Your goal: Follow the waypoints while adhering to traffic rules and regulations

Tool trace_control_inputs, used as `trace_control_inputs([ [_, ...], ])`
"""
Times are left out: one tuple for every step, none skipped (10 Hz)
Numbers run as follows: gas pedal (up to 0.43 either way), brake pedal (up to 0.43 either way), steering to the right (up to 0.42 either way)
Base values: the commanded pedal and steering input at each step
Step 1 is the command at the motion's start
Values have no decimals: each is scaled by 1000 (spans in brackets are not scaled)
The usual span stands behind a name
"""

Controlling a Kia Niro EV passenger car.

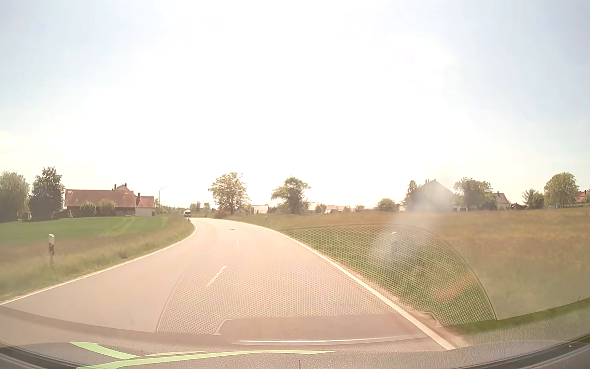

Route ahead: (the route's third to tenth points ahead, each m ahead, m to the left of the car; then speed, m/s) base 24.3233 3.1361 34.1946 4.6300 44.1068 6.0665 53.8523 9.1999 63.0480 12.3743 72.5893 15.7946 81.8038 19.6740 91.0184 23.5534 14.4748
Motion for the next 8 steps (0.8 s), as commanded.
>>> trace_control_inputs([
  [8, 0, -32],
  [0, 0, -31],
  [0, 0, -31],
  [0, 0, -31],
  [0, 0, -29],
  [0, 0, -27],
  [0, 0, -27],
  [0, 0, -27],
])
